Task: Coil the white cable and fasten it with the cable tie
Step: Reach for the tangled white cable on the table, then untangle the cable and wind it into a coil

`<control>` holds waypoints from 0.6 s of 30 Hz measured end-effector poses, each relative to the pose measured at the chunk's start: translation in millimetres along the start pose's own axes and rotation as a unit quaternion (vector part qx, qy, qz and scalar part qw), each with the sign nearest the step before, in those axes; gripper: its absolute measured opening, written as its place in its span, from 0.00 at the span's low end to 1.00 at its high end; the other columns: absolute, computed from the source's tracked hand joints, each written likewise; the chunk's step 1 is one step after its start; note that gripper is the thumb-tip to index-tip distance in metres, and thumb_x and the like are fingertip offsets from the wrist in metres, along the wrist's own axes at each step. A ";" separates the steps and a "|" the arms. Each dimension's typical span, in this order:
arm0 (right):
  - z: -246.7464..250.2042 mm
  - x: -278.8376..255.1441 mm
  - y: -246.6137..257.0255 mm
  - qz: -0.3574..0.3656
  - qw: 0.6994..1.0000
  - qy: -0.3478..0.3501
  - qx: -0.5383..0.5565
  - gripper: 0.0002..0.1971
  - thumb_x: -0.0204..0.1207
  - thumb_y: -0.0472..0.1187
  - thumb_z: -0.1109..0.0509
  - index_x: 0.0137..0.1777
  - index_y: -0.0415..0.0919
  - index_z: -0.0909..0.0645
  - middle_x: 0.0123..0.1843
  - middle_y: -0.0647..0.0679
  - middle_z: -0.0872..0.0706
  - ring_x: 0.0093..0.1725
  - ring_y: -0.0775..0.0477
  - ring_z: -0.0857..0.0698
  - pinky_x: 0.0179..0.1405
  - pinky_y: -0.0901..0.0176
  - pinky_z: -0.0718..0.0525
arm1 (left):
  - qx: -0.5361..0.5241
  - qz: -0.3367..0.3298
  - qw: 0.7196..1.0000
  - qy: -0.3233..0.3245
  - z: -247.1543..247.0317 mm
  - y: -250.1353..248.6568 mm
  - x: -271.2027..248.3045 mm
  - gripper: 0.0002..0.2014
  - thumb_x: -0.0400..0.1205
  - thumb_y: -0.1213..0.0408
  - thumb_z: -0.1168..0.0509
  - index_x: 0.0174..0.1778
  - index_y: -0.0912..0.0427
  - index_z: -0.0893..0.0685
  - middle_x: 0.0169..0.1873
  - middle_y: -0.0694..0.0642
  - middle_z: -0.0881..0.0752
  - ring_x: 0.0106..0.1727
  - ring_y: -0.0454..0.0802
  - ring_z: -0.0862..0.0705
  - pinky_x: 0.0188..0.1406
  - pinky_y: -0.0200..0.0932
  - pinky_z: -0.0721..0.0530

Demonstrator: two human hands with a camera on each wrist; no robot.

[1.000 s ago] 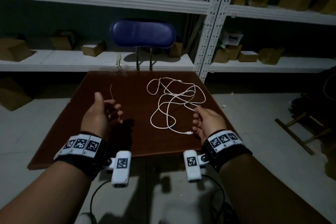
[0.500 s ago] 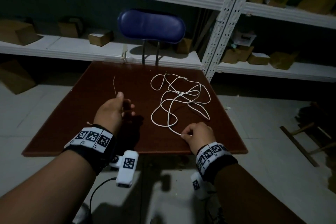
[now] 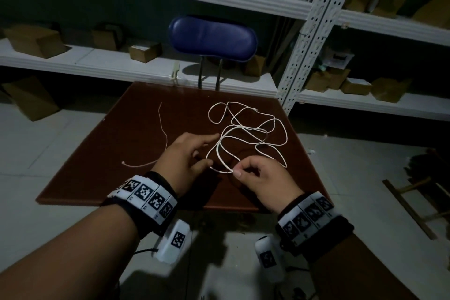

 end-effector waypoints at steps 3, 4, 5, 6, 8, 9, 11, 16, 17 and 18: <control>-0.6 -0.4 -0.1 0.006 0.999 0.027 0.046 0.05 0.79 0.42 0.26 0.42 0.51 0.13 0.36 0.43 0.18 0.35 0.47 0.24 0.37 0.56 0.27 | 0.035 -0.070 0.996 -0.032 2.0 5.2 0.9 0.24 0.77 0.63 0.24 0.68 0.41 0.16 0.59 0.48 0.20 0.56 0.40 0.20 0.58 0.34 0.21; -1.2 0.5 -1.4 0.010 0.998 0.024 0.057 0.05 0.79 0.42 0.25 0.42 0.51 0.13 0.36 0.43 0.19 0.36 0.46 0.24 0.38 0.55 0.27 | 0.044 -0.088 0.994 -0.041 3.7 6.5 1.7 0.21 0.76 0.60 0.23 0.66 0.45 0.13 0.59 0.50 0.19 0.58 0.42 0.19 0.57 0.37 0.20; -1.2 1.6 -1.7 0.011 0.998 0.014 0.068 0.05 0.79 0.41 0.25 0.43 0.51 0.13 0.37 0.44 0.18 0.37 0.47 0.23 0.39 0.55 0.25 | 0.048 -0.103 0.992 -0.050 6.1 8.0 2.6 0.18 0.76 0.58 0.24 0.63 0.48 0.11 0.60 0.51 0.19 0.59 0.43 0.19 0.57 0.37 0.20; -1.0 3.1 -1.9 0.012 0.996 0.000 0.085 0.04 0.79 0.39 0.25 0.44 0.50 0.13 0.38 0.45 0.16 0.38 0.49 0.21 0.41 0.58 0.22 | 0.048 -0.113 0.991 -0.054 9.2 8.4 3.0 0.17 0.76 0.55 0.25 0.61 0.51 0.09 0.59 0.51 0.18 0.59 0.41 0.19 0.58 0.34 0.21; -0.4 5.4 -1.1 0.012 0.990 -0.020 0.138 0.06 0.78 0.36 0.25 0.50 0.48 0.15 0.39 0.49 0.13 0.40 0.52 0.17 0.42 0.64 0.19 | 0.041 -0.123 0.990 -0.052 13.4 6.0 2.2 0.14 0.76 0.52 0.27 0.55 0.52 0.08 0.55 0.47 0.15 0.55 0.34 0.19 0.57 0.28 0.21; -0.3 6.5 -0.9 0.013 0.987 -0.030 0.158 0.07 0.78 0.35 0.25 0.51 0.47 0.15 0.39 0.50 0.12 0.39 0.53 0.16 0.42 0.63 0.19 | 0.029 -0.114 0.992 -0.046 14.4 4.3 0.9 0.11 0.77 0.54 0.26 0.52 0.52 0.08 0.51 0.45 0.14 0.53 0.34 0.17 0.55 0.30 0.19; -0.7 8.5 -2.4 0.020 0.982 -0.058 0.178 0.08 0.77 0.35 0.24 0.52 0.47 0.15 0.39 0.48 0.11 0.40 0.51 0.15 0.44 0.58 0.18 | -0.007 -0.057 0.998 -0.029 14.3 1.1 -1.9 0.05 0.77 0.56 0.26 0.45 0.52 0.08 0.44 0.44 0.11 0.48 0.36 0.14 0.51 0.38 0.15; -2.9 12.0 -3.0 0.041 0.974 -0.104 0.195 0.04 0.76 0.36 0.22 0.47 0.46 0.13 0.39 0.44 0.14 0.38 0.49 0.18 0.39 0.59 0.19 | -0.178 0.091 0.979 -0.028 14.3 -9.2 -6.4 0.03 0.78 0.65 0.26 0.43 0.61 0.11 0.38 0.55 0.09 0.35 0.40 0.11 0.38 0.33 0.15; -3.9 12.6 -3.0 0.044 0.975 -0.108 0.189 0.04 0.76 0.37 0.22 0.46 0.47 0.12 0.39 0.45 0.14 0.37 0.52 0.17 0.39 0.61 0.19 | -0.224 0.113 0.967 -0.031 15.0 -12.2 -6.7 0.04 0.79 0.68 0.27 0.44 0.66 0.11 0.37 0.60 0.09 0.32 0.42 0.11 0.34 0.32 0.15; -5.3 13.5 -4.0 0.043 0.975 -0.111 0.186 0.03 0.76 0.38 0.22 0.46 0.47 0.12 0.39 0.46 0.13 0.37 0.53 0.17 0.39 0.62 0.19 | -0.269 0.135 0.953 -0.032 15.2 -14.0 -6.8 0.05 0.80 0.70 0.28 0.45 0.70 0.13 0.36 0.65 0.09 0.30 0.46 0.11 0.32 0.33 0.14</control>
Point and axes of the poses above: each hand's wrist, its own x-axis towards the middle knuckle, its own z-axis out of the back of the hand, y = z × x, the point moved 1 cm from there along x, towards the middle knuckle
